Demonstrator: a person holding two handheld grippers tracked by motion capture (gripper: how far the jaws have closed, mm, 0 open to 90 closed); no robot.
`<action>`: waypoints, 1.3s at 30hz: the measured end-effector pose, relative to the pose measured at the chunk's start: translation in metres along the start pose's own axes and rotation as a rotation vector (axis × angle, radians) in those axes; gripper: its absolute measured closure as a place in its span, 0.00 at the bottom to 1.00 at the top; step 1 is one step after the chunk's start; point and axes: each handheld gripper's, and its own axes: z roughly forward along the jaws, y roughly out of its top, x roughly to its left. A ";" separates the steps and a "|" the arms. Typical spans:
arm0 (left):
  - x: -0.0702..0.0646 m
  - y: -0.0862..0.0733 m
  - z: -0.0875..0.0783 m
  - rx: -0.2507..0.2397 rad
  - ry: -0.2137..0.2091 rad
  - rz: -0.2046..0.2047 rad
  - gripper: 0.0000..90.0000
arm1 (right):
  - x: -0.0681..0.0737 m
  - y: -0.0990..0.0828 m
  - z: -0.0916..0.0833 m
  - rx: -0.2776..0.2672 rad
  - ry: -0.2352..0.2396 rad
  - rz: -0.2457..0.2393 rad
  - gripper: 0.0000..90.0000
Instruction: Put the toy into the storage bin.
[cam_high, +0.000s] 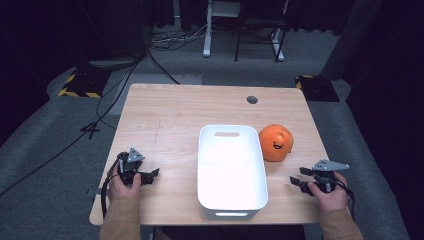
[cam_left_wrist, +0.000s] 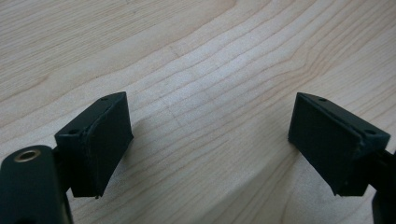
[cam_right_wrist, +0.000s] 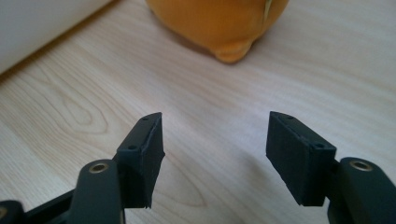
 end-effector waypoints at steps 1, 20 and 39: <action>0.000 0.000 0.000 0.001 0.004 0.000 0.15 | 0.000 0.003 -0.003 -0.007 0.000 -0.010 0.42; 0.000 0.000 0.000 0.002 0.005 0.001 0.15 | -0.003 0.065 -0.037 -0.186 0.025 -0.053 0.52; -0.001 0.000 0.000 0.001 0.011 0.002 0.15 | -0.009 0.108 -0.027 -0.222 0.046 -0.054 0.40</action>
